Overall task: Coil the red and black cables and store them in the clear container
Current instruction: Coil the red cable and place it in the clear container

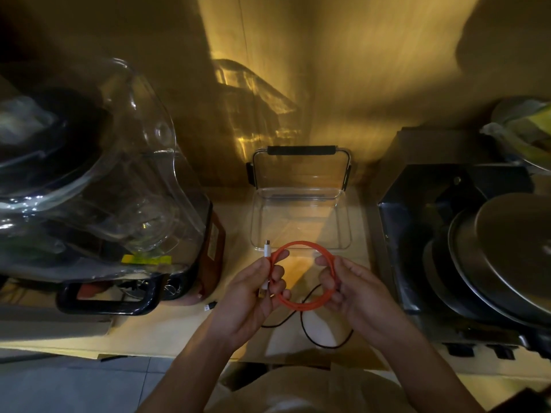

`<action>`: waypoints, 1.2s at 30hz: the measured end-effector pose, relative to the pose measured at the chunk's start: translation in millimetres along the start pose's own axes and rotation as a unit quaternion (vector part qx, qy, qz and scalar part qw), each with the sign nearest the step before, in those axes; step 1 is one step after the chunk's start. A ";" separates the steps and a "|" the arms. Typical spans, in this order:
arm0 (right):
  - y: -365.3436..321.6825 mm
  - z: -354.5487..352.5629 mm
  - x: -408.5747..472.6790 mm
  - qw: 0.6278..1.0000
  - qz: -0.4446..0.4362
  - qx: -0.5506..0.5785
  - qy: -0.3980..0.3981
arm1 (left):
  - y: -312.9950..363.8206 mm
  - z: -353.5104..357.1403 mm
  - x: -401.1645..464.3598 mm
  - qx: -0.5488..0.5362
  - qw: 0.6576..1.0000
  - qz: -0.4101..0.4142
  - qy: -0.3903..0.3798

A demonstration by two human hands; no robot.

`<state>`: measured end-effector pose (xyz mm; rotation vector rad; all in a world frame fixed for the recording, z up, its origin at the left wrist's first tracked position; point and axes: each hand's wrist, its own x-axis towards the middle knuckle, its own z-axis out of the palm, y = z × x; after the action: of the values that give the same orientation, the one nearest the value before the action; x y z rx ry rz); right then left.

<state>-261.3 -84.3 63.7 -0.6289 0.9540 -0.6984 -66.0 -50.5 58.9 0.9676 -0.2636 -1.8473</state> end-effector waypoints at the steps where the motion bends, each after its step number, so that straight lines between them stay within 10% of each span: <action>1: -1.0 0.3 0.3 1.000 0.002 0.009 -0.004 | 1.1 -1.3 0.0 0.010 1.000 -0.001 0.002; 11: -2.1 15.6 -1.5 0.999 -0.033 -0.022 0.020 | 18.2 -14.1 1.0 0.110 0.994 0.003 0.024; 23: 8.1 40.3 7.2 0.920 -0.139 -0.261 0.258 | 32.5 -16.1 5.9 0.146 0.988 0.010 0.057; 36: -16.1 -14.8 22.6 0.935 -0.135 -0.263 0.196 | 4.6 23.5 28.9 0.304 0.933 0.088 0.172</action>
<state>-269.4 -114.0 57.8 -1.1362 1.4648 -0.8348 -85.2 -82.5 62.4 1.6118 -0.7065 -1.4130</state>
